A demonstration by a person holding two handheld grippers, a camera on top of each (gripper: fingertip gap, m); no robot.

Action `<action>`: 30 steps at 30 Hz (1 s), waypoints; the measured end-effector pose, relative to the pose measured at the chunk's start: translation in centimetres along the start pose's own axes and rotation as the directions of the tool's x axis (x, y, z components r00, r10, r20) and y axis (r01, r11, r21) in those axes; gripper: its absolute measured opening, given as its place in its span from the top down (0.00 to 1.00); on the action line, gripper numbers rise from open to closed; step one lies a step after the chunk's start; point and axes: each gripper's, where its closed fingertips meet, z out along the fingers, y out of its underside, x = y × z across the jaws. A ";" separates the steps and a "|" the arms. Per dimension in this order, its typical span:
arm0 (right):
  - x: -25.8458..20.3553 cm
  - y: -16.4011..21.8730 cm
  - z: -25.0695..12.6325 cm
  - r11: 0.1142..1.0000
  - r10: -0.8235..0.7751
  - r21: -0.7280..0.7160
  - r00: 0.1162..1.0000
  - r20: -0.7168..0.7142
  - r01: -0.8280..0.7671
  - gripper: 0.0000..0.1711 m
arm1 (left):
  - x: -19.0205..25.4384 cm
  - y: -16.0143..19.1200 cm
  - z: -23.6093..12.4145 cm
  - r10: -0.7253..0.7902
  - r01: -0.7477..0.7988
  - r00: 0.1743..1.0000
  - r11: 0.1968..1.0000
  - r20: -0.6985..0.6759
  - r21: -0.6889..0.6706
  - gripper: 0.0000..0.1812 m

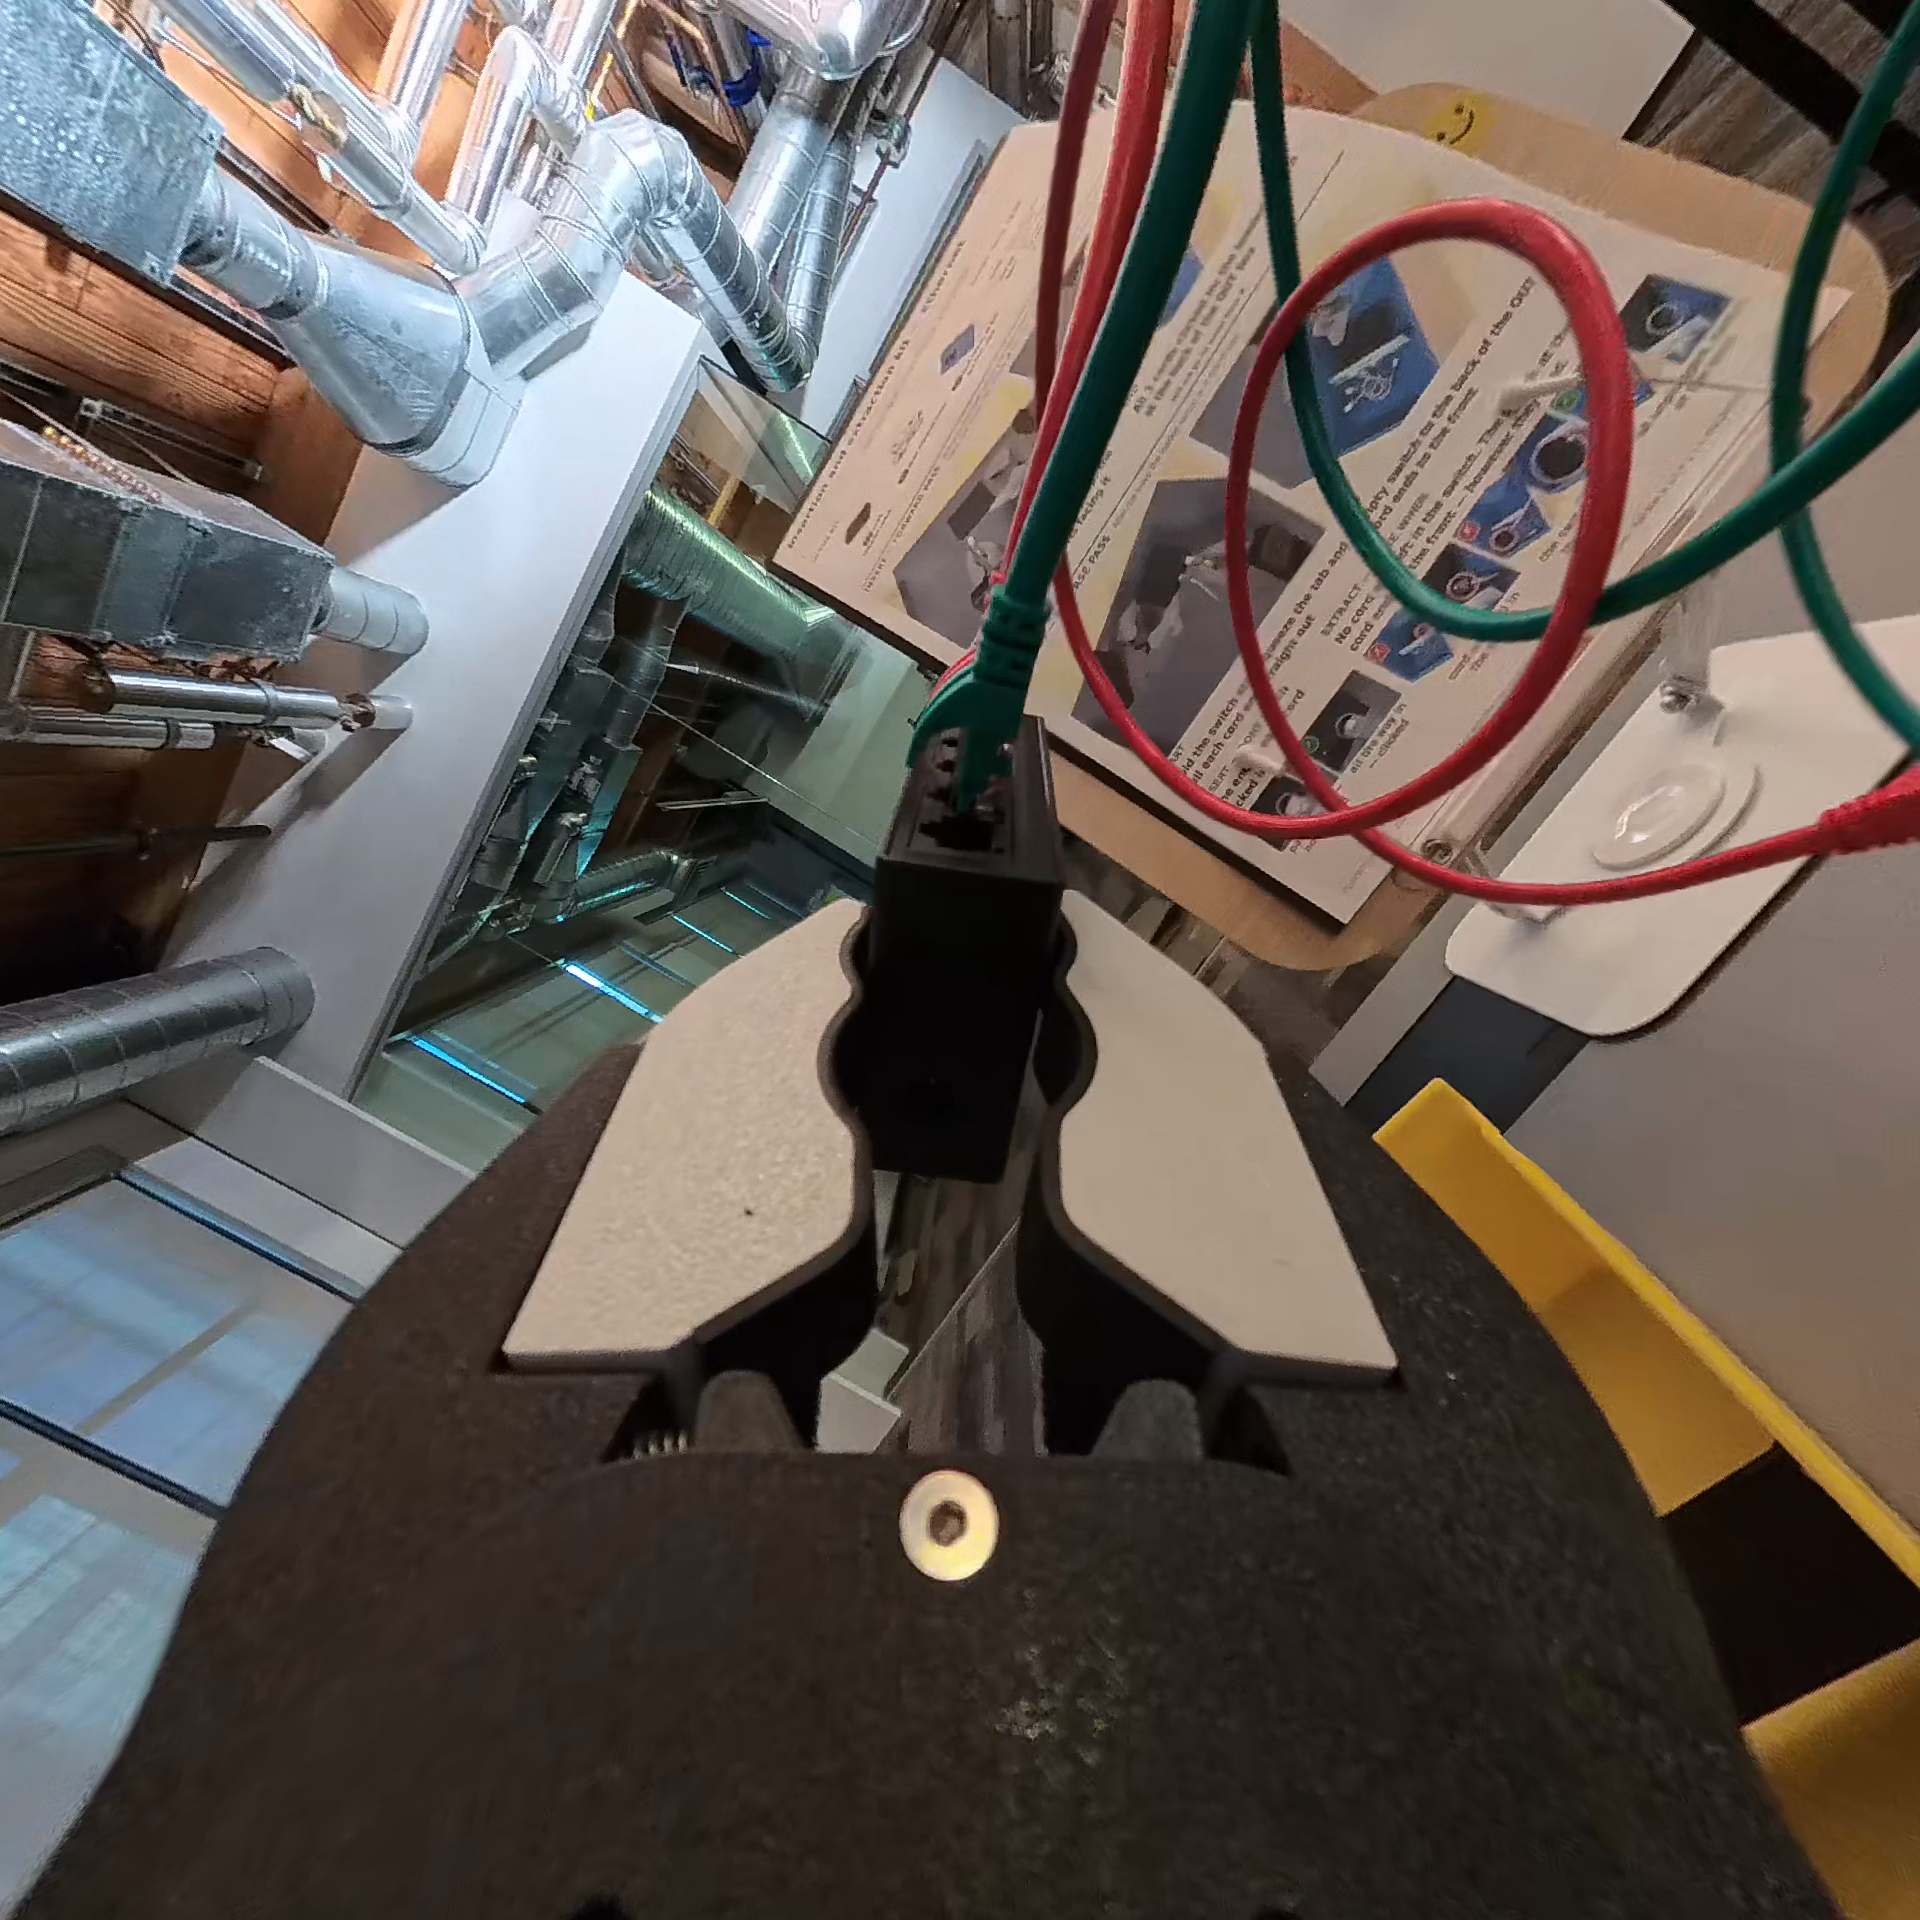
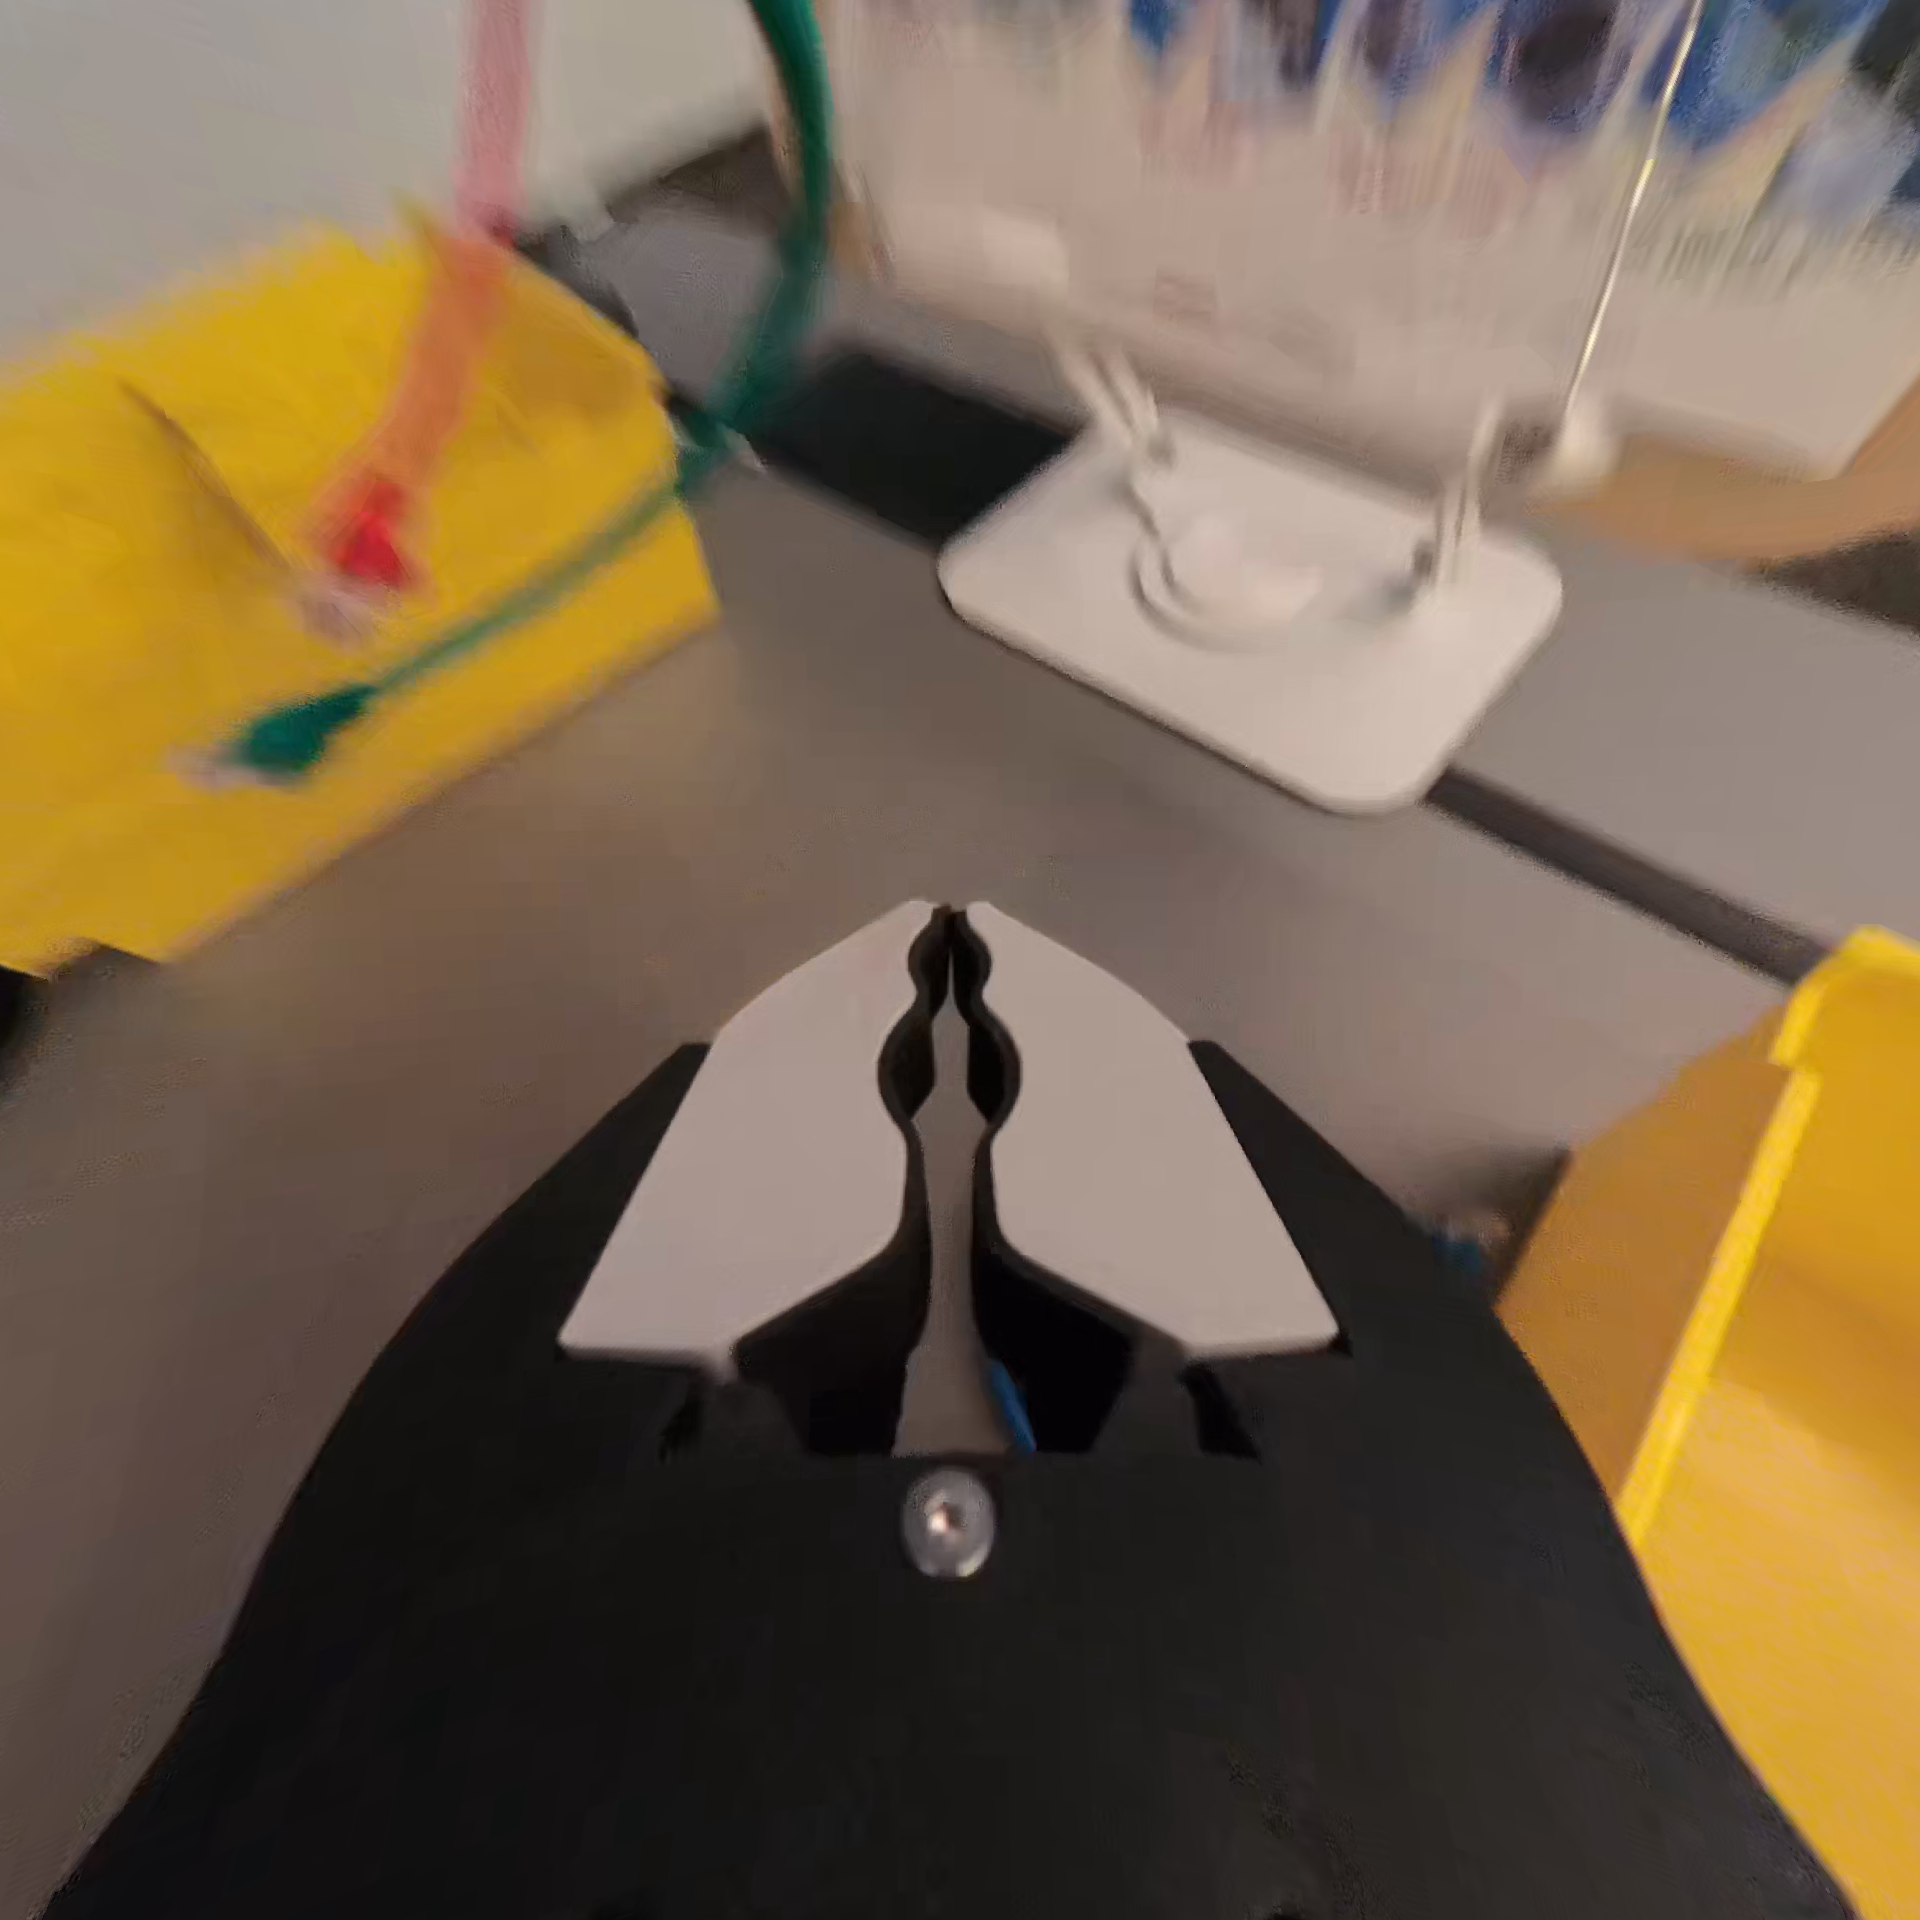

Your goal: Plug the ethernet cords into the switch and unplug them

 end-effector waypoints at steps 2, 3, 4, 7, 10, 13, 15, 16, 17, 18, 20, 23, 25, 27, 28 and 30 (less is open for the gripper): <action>1.7 3.6 2.3 0.987 -0.051 -0.159 0.994 -0.095 0.035 0.99 | -0.1 -0.3 -0.1 -0.005 0.005 1.000 1.000 0.002 0.012 0.85; 2.2 4.6 2.9 0.979 -0.058 -0.200 0.990 -0.127 0.032 0.99 | -0.1 -0.4 -0.2 -0.003 0.003 1.000 1.000 0.000 0.016 0.85; 2.2 5.3 3.3 0.975 -0.034 -0.220 0.992 -0.125 0.006 0.95 | -0.1 -0.5 -0.2 -0.002 0.002 1.000 1.000 -0.002 0.020 0.85; 2.2 7.3 3.8 0.945 0.038 -0.318 0.993 -0.113 -0.072 0.85 | 0.0 -0.8 -0.3 -0.001 0.001 1.000 1.000 -0.008 0.027 0.85; 3.1 9.2 3.8 0.912 0.020 -0.403 0.989 -0.149 -0.079 0.81 | 0.1 -0.8 -0.3 0.001 -0.001 1.000 1.000 -0.010 0.028 0.85; 3.1 10.5 4.2 0.891 0.037 -0.445 0.990 -0.138 -0.095 0.81 | 0.1 -1.0 -0.3 0.011 -0.011 1.000 0.999 -0.003 0.033 0.85; 3.2 10.9 4.7 0.896 0.035 -0.435 0.992 -0.125 -0.087 0.80 | 0.2 -1.1 -0.3 0.012 -0.011 1.000 0.999 -0.008 0.035 0.85; 3.3 11.0 4.9 0.901 0.037 -0.425 0.992 -0.120 -0.085 0.80 | 0.1 -1.1 -0.3 0.010 -0.010 1.000 0.999 -0.003 0.038 0.85; 3.3 10.8 5.2 0.912 0.030 -0.404 0.993 -0.115 -0.074 0.82 | 0.1 -1.1 -0.3 0.009 -0.008 1.000 0.999 -0.003 0.040 0.85; 3.4 10.5 5.5 0.925 0.023 -0.374 0.993 -0.113 -0.064 0.83 | 0.1 -1.1 -0.3 0.006 -0.006 1.000 0.999 -0.005 0.040 0.85; 3.4 10.1 6.2 0.949 0.013 -0.312 0.994 -0.111 -0.048 0.84 | -0.1 -1.0 -0.3 0.006 -0.007 1.000 0.999 0.004 0.037 0.85; 3.1 9.9 6.7 0.952 -0.090 -0.299 0.993 -0.076 0.064 0.90 | -0.1 -0.8 -0.3 0.007 -0.007 1.000 0.999 0.003 0.031 0.85; 2.9 9.8 6.7 0.946 -0.143 -0.302 0.987 -0.070 0.116 0.91 | -0.1 -0.7 -0.2 0.007 -0.007 1.000 1.000 0.003 0.026 0.85; 2.7 9.3 6.7 0.947 -0.178 -0.284 0.982 -0.065 0.153 0.91 | -0.2 -0.4 -0.1 0.002 -0.003 1.000 1.000 0.005 0.017 0.85; 2.6 8.7 6.6 0.950 -0.195 -0.262 0.978 -0.070 0.170 0.91 | -0.3 -0.2 -0.1 -0.004 0.003 1.000 1.000 0.009 0.009 0.85; 2.3 7.2 6.0 0.956 -0.223 -0.211 0.971 -0.081 0.203 0.92 | -0.6 0.3 0.0 -0.019 0.019 1.000 1.000 0.018 -0.008 0.85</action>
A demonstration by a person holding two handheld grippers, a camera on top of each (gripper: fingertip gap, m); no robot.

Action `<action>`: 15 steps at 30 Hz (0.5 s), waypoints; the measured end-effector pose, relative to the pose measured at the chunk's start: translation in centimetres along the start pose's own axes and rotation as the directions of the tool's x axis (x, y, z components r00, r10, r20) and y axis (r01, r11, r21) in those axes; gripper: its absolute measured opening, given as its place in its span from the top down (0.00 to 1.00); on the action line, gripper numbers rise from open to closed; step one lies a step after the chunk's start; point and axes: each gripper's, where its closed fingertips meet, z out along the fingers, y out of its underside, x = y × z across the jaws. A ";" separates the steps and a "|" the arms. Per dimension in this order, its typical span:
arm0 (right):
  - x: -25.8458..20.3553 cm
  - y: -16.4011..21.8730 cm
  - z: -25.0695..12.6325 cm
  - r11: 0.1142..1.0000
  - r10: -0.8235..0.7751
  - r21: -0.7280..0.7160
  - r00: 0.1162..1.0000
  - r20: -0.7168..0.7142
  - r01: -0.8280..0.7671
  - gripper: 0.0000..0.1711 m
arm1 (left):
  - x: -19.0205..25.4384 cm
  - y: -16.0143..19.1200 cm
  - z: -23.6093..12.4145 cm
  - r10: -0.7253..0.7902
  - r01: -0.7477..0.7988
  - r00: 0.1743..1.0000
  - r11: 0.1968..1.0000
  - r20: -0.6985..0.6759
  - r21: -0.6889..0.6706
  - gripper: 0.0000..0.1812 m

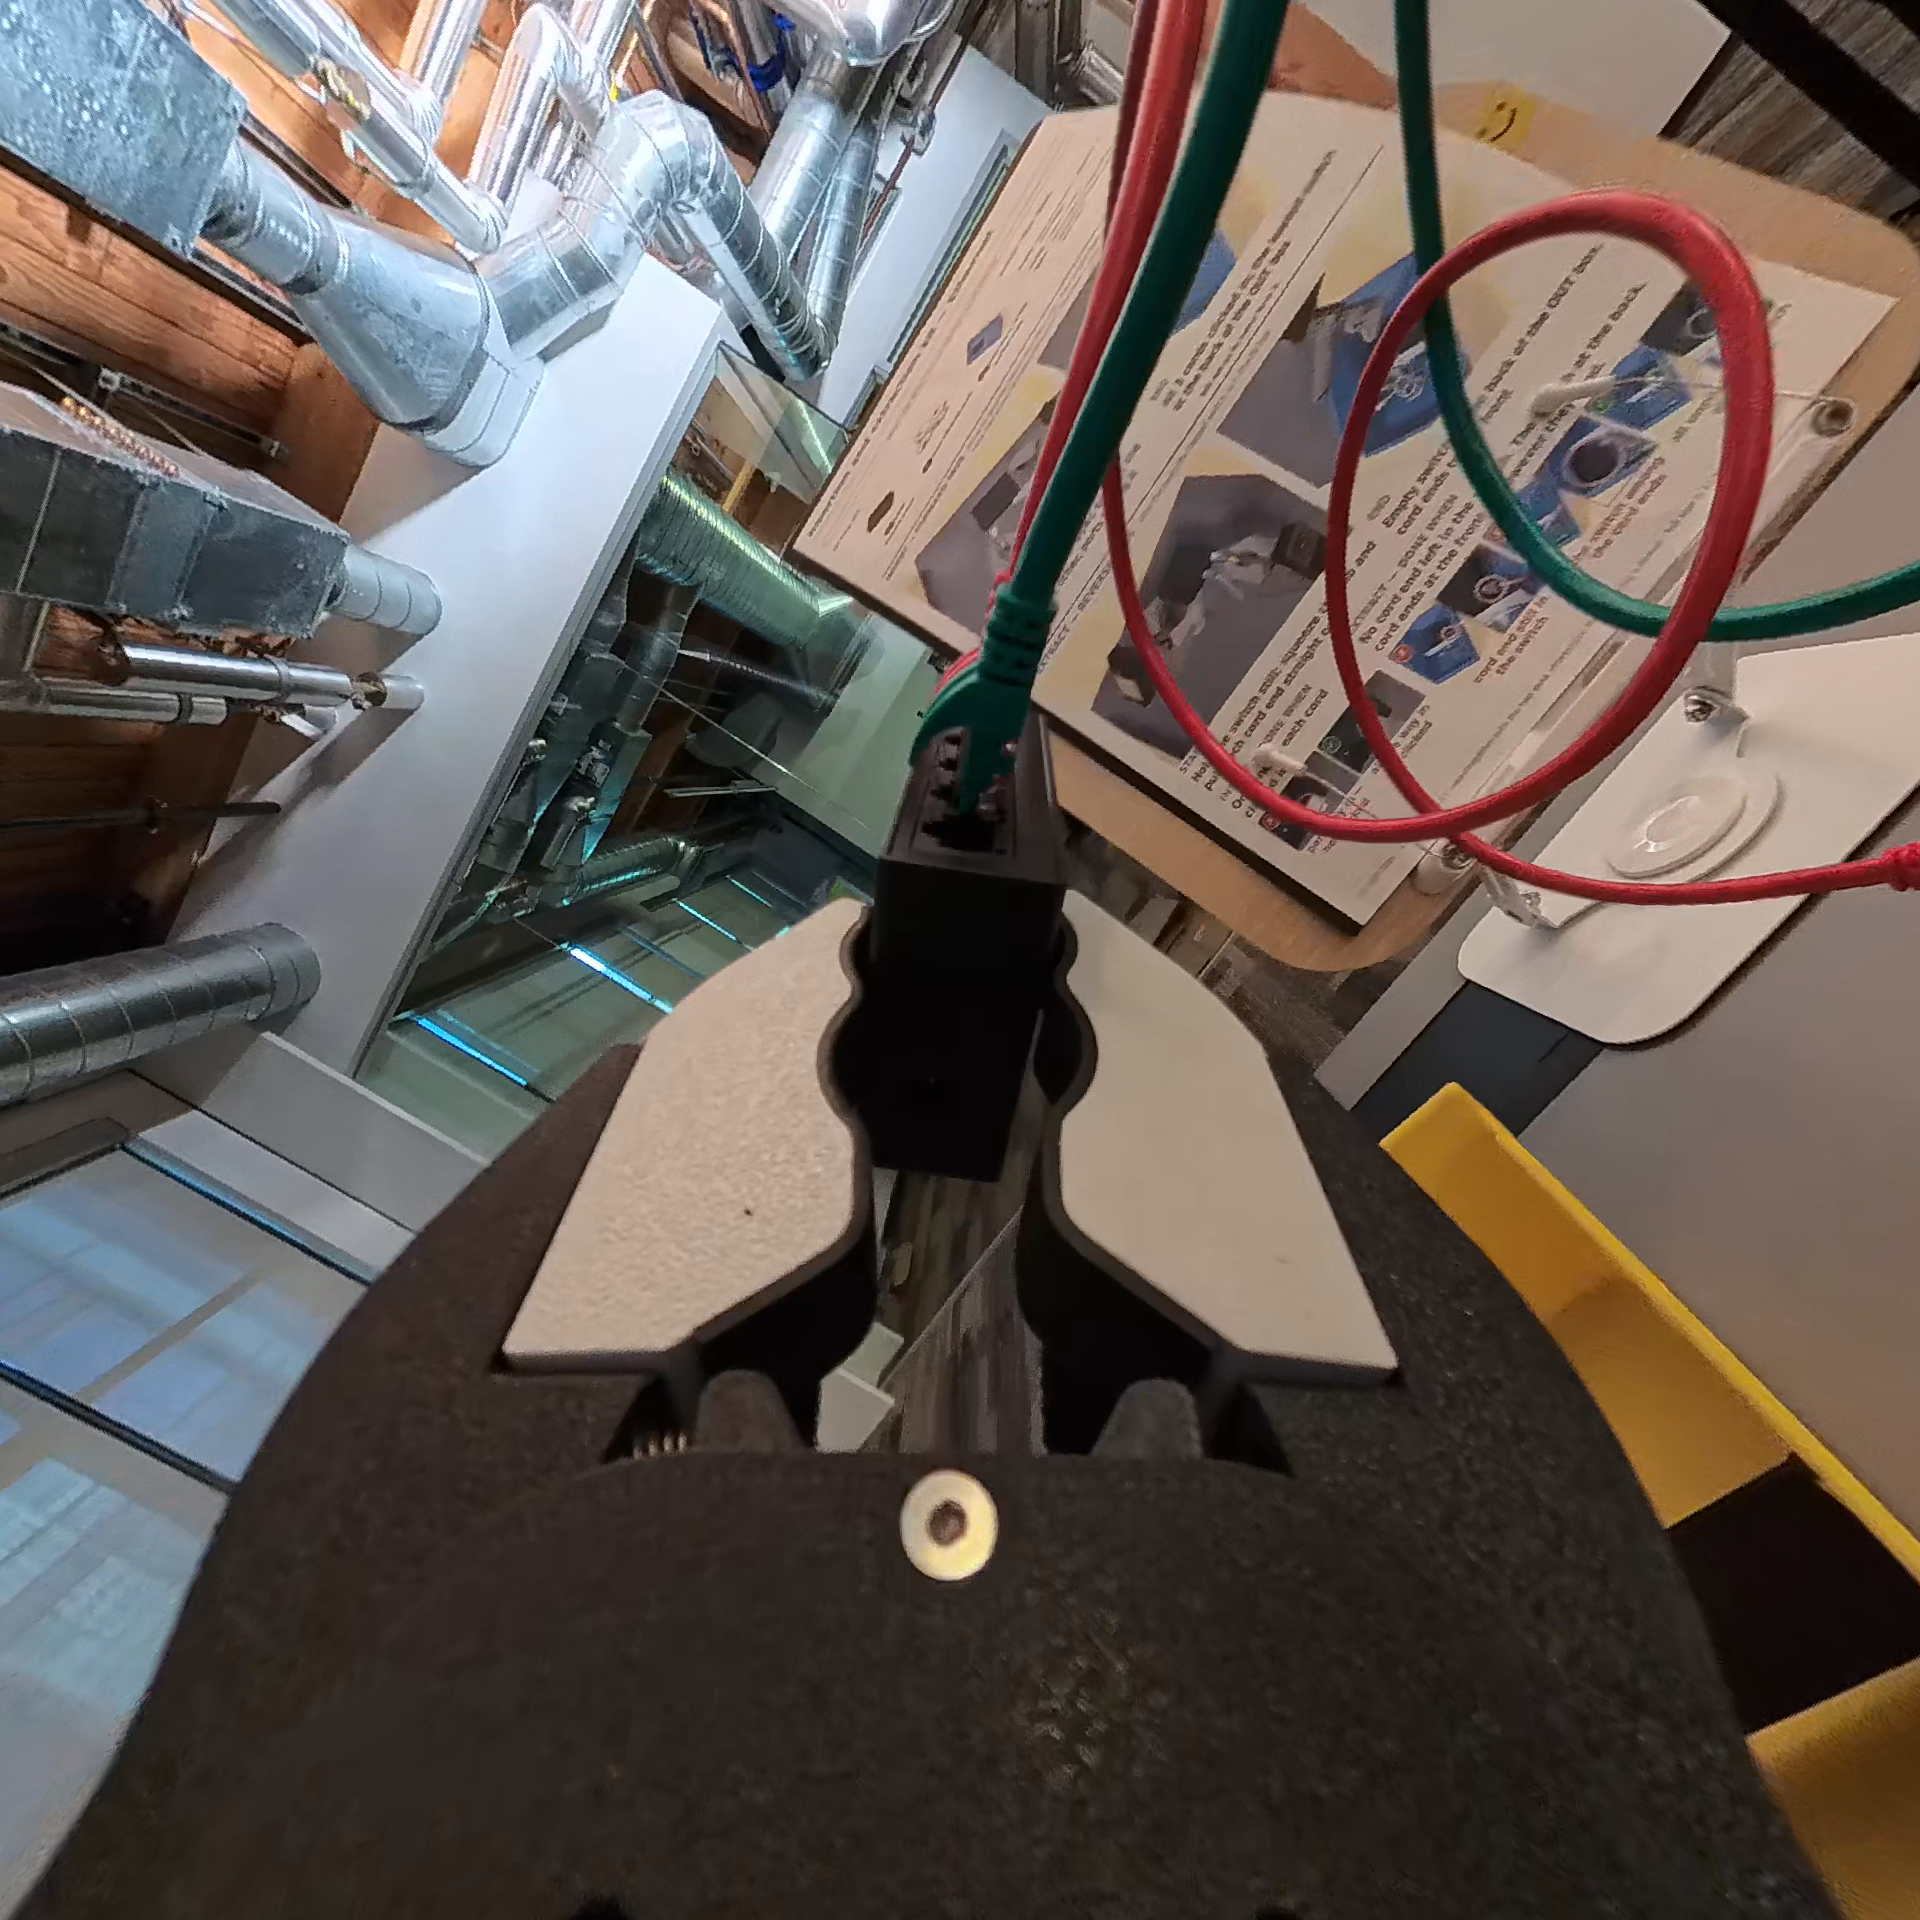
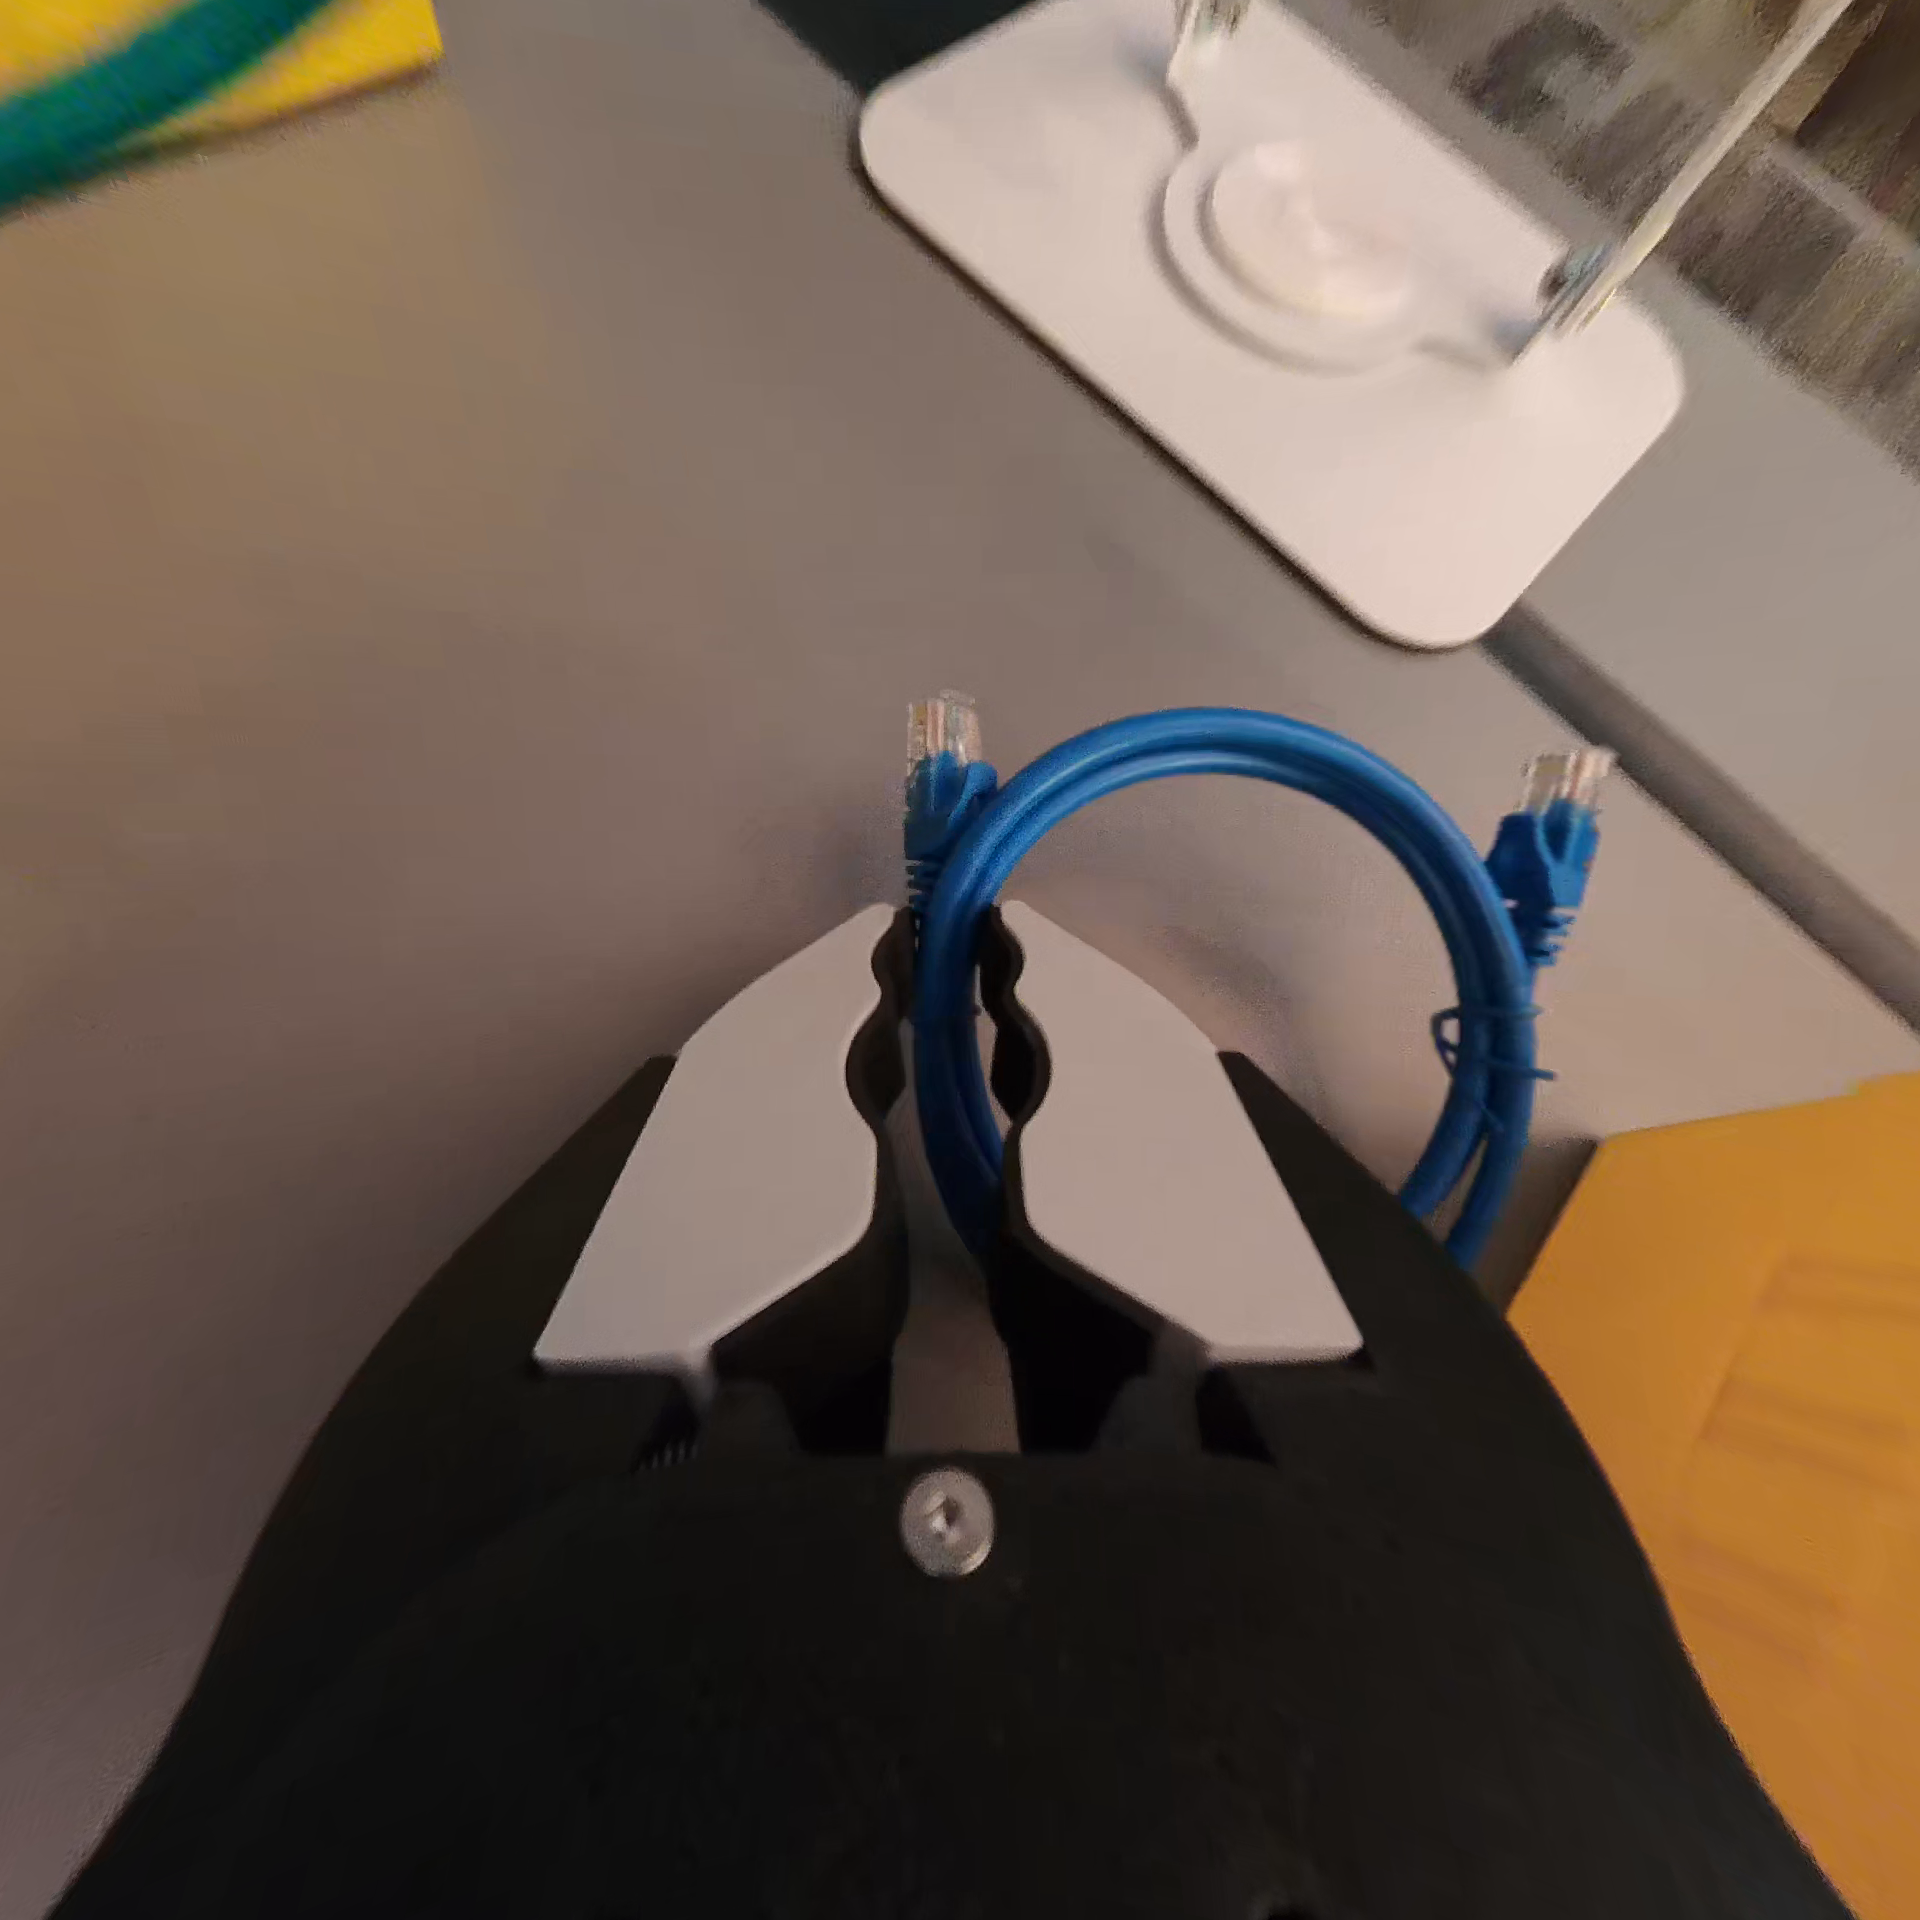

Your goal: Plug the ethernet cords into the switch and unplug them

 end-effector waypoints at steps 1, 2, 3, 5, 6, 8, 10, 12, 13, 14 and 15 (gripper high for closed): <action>0.1 -0.7 -0.6 1.000 -0.012 0.025 1.000 -0.009 0.012 0.92 | -0.2 0.3 0.1 -0.009 0.009 1.000 1.000 0.006 -0.009 0.85; 0.2 -1.5 -1.3 0.998 -0.022 0.051 1.000 -0.020 0.023 0.92 | -0.3 0.5 0.1 -0.020 0.020 1.000 1.000 0.010 -0.020 0.85; 0.3 -2.2 -2.0 0.997 -0.035 0.074 0.999 -0.031 0.037 0.92 | -0.4 0.7 0.2 -0.032 0.032 0.999 0.999 0.013 -0.028 0.85; 0.6 -3.7 -3.7 0.992 -0.045 0.118 0.998 -0.048 0.051 0.92 | -0.7 1.1 0.3 -0.056 0.057 0.998 0.997 0.023 -0.047 0.85; 0.6 -4.6 -4.8 0.988 -0.046 0.147 0.998 -0.051 0.053 0.92 | -0.7 1.3 0.4 -0.062 0.063 0.998 0.997 0.025 -0.054 0.85; 1.1 -6.3 -7.4 0.980 -0.061 0.186 0.995 -0.081 0.075 0.92 | -0.6 1.5 0.5 -0.070 0.072 0.997 0.995 0.024 -0.065 0.85; 1.9 -7.5 -10.4 0.973 -0.103 0.189 0.982 -0.157 0.132 0.92 | -0.1 1.5 0.7 -0.069 0.070 0.998 0.995 0.006 -0.070 0.85; 2.8 -8.2 -13.9 0.966 -0.146 0.171 0.957 -0.249 0.192 0.92 | 0.6 1.4 0.9 -0.056 0.055 0.998 0.995 -0.015 -0.078 0.85; 3.1 -8.7 -15.7 0.961 -0.164 0.170 0.942 -0.292 0.220 0.92 | 1.2 1.3 1.1 -0.041 0.039 0.999 0.996 -0.029 -0.079 0.85; 3.0 -9.2 -17.6 0.953 -0.172 0.184 0.930 -0.326 0.241 0.92 | 1.8 1.1 1.3 -0.023 0.019 0.999 0.997 -0.043 -0.079 0.85; 2.5 -9.9 -19.3 0.942 -0.184 0.206 0.921 -0.343 0.265 0.92 | 2.6 0.9 1.5 0.001 -0.005 0.998 0.997 -0.057 -0.078 0.85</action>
